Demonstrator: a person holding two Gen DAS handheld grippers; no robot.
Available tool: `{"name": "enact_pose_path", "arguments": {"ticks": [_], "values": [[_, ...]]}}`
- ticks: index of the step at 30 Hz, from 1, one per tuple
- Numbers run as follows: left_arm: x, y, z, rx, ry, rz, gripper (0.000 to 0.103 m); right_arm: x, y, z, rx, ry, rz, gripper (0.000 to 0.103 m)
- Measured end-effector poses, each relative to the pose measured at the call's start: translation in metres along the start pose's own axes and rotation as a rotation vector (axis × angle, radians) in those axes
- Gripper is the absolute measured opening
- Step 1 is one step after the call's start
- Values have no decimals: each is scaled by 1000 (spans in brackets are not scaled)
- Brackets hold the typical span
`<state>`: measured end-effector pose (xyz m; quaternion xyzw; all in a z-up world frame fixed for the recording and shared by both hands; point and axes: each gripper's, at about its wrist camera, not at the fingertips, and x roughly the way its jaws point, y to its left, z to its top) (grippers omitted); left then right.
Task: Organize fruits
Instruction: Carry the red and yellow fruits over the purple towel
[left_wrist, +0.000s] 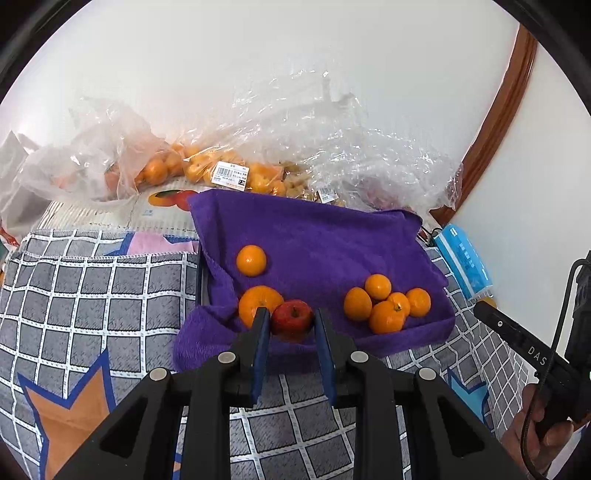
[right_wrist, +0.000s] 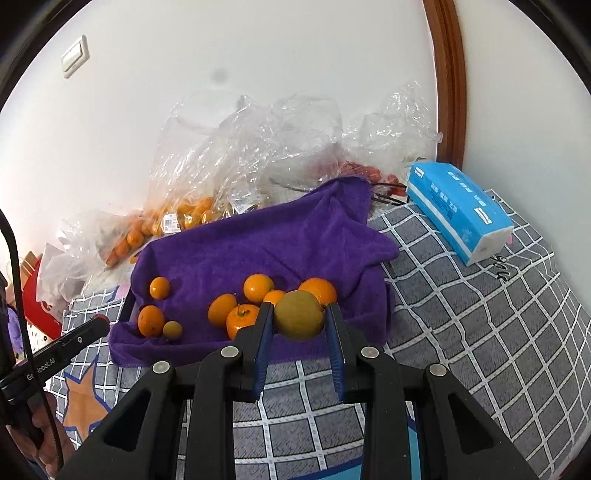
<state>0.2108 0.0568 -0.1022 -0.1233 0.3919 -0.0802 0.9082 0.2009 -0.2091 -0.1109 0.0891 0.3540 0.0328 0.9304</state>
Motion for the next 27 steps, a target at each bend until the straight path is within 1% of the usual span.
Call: {"name": "enact_pose_path", "arguments": {"ticks": [10,27], "values": [[12,0,12,6,9,9,23,12,3,13,-18,-4,6,28],[19,3,33,-2,-4,11,23,28,9,34,-56,-15,21,28]]}}
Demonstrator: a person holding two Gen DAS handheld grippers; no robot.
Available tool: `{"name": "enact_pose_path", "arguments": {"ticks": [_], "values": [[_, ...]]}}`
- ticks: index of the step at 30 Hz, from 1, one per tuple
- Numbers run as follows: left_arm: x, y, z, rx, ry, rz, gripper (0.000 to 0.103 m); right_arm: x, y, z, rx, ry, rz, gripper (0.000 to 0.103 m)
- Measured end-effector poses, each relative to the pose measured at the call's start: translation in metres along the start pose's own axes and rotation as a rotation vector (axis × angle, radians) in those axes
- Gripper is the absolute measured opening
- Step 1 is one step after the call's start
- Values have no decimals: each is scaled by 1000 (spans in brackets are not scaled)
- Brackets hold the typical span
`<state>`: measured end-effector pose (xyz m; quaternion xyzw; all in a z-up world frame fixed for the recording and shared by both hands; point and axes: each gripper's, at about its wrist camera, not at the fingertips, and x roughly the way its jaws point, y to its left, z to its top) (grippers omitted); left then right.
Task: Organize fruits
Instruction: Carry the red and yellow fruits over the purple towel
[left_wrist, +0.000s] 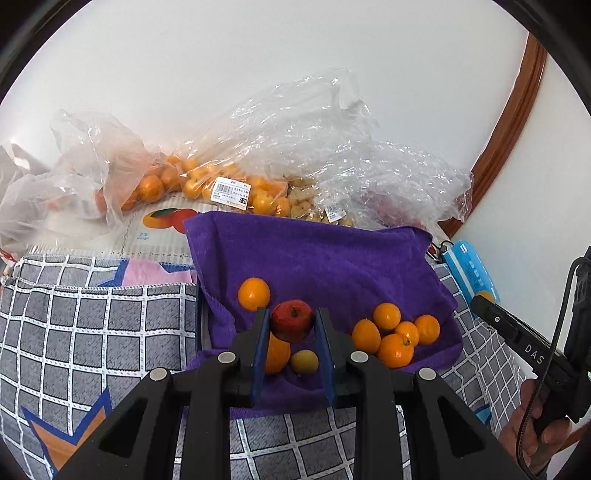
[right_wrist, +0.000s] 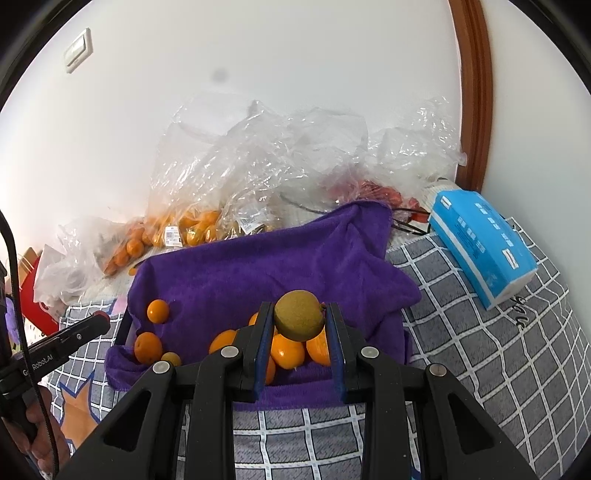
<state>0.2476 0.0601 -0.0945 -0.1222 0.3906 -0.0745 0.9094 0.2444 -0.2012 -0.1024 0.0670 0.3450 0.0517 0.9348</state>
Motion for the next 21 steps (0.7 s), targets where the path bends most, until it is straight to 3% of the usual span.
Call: {"name": "enact_pose_path", "arguments": {"ticks": [21], "values": [[14,1,17,12,-11,-10,23,26,13,14,-54,1,-7,28]]}}
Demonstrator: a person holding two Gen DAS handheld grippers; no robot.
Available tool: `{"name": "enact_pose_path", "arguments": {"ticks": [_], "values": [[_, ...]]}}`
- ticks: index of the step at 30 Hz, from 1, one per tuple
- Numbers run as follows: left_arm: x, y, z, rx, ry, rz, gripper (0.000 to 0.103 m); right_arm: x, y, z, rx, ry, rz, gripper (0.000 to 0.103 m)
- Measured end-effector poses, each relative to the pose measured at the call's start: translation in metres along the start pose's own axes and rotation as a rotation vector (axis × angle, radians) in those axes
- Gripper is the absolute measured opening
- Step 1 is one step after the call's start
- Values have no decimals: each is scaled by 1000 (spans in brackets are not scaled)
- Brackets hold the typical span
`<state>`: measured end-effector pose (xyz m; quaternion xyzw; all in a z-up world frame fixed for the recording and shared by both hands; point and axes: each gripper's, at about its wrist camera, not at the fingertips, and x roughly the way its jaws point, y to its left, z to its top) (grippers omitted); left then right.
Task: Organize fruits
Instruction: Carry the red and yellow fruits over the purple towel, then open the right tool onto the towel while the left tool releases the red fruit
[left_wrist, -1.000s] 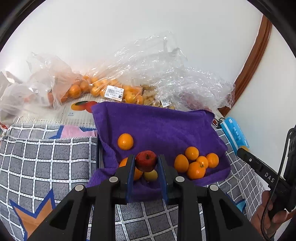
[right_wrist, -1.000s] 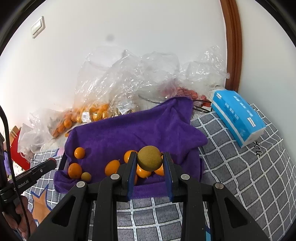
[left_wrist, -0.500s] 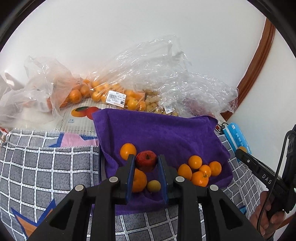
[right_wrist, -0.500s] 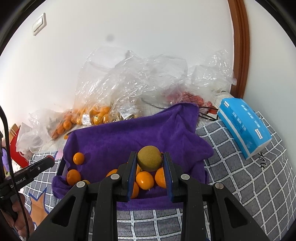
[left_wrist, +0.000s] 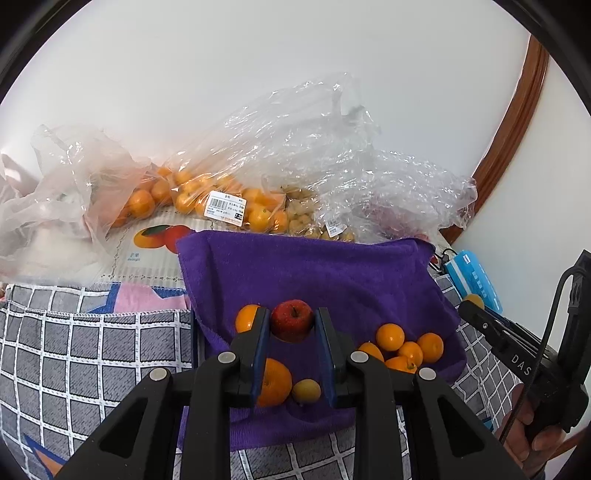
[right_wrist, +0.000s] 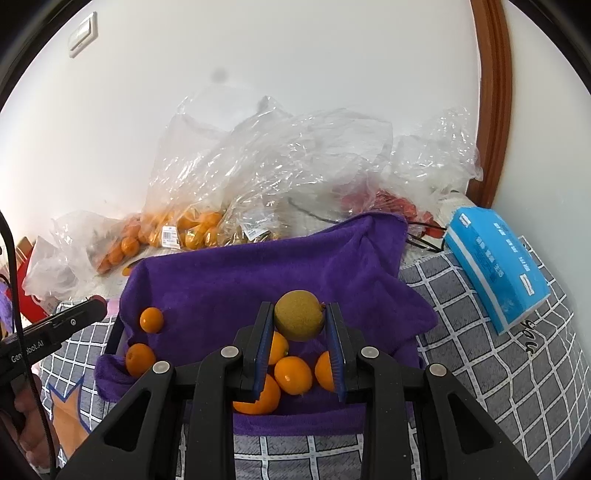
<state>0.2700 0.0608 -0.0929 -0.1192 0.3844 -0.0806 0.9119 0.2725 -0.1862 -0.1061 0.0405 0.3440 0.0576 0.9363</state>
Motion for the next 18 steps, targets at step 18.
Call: {"name": "enact_pose_path", "arguments": {"ticks": [18], "values": [[22,6,11,-6,11,-3,23,22,3,7,-11,9,-5,28]]}}
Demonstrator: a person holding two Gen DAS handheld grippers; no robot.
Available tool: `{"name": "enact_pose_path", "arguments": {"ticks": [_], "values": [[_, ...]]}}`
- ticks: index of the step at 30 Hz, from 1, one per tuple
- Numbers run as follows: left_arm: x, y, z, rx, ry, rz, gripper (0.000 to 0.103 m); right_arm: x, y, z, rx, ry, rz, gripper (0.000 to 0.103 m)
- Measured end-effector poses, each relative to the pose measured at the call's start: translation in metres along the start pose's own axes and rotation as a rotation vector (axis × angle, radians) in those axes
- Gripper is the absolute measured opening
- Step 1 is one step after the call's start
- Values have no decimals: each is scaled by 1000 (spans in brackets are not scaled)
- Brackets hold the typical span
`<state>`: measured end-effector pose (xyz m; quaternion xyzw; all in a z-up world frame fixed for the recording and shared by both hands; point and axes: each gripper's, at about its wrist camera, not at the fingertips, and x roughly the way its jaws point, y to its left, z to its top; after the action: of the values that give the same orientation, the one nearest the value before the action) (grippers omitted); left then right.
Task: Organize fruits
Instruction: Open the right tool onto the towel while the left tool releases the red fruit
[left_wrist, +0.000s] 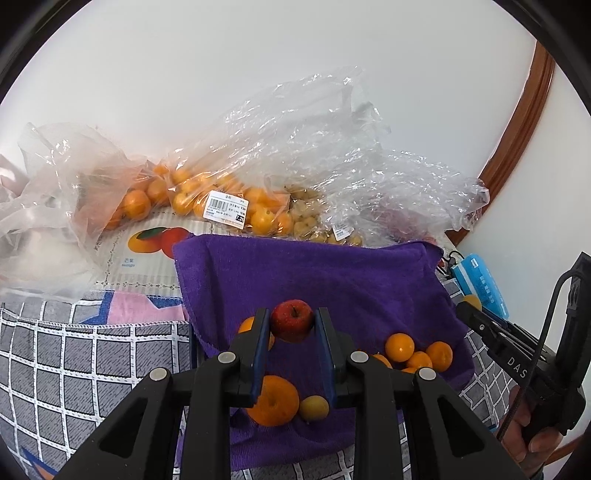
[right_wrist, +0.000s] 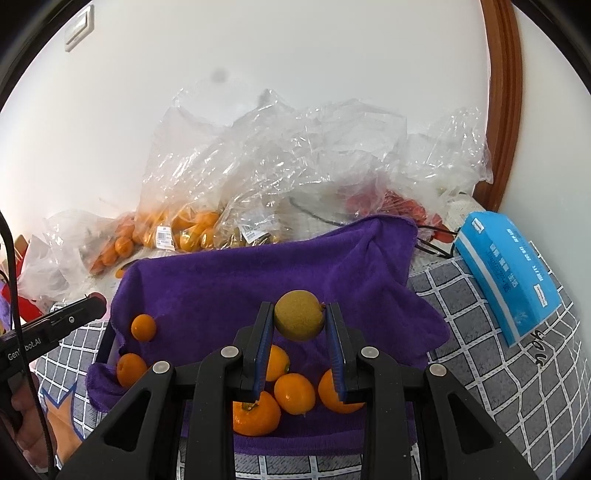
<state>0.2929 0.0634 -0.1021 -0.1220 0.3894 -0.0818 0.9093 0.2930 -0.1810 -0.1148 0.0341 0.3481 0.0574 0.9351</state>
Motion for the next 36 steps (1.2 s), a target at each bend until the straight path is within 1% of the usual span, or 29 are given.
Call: {"name": "enact_pose_path", "arguments": {"ticks": [12,17,36], "values": [[19,-1,0,0,22,1,23,20,-4,-1,5,20,1,28],[31,0,0,-10,46,-7,24,30,-4,-3,3,32,-1,28],[61,-5,-5,11,101,-14,24,62,-4,-11,-1,81,5,28]]}}
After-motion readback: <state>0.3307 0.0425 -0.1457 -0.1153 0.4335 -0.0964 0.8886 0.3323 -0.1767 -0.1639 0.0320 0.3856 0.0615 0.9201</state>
